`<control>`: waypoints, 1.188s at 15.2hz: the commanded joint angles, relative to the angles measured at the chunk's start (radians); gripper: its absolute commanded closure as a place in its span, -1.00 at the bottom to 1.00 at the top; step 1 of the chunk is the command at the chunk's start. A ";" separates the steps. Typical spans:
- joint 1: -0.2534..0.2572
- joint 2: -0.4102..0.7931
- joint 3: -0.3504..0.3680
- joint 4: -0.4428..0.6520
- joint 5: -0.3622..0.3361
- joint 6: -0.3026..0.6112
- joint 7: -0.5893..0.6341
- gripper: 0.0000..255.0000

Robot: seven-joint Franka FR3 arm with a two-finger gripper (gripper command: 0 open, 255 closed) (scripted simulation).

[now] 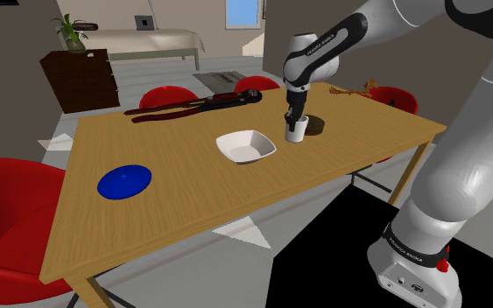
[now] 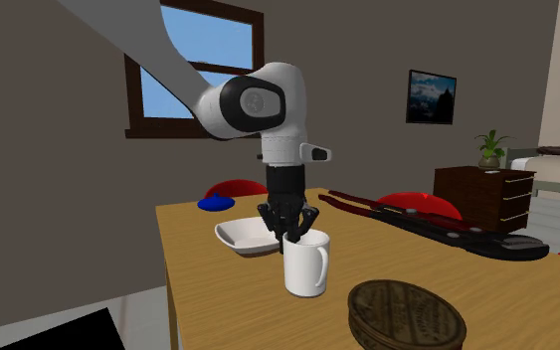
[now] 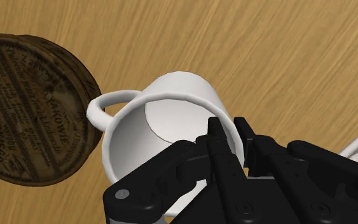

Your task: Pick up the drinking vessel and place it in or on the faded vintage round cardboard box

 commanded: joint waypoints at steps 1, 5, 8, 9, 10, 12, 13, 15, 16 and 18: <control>0.001 -0.015 0.001 0.012 -0.001 -0.027 0.000 1.00; 0.001 -0.041 0.002 0.039 -0.002 -0.080 -0.001 1.00; 0.002 -0.059 0.002 0.062 -0.002 -0.120 -0.002 1.00; 0.002 -0.064 0.003 0.070 -0.003 -0.133 -0.002 1.00; 0.002 -0.070 0.003 0.078 -0.003 -0.147 -0.003 1.00; 0.002 -0.079 0.003 0.095 -0.003 -0.173 -0.003 1.00; 0.003 -0.084 0.004 0.103 -0.003 -0.187 -0.004 1.00; 0.003 -0.092 0.004 0.122 -0.003 -0.213 -0.005 1.00; 0.003 -0.096 0.004 0.131 -0.003 -0.227 -0.005 1.00; 0.003 -0.103 0.005 0.150 -0.003 -0.253 -0.006 1.00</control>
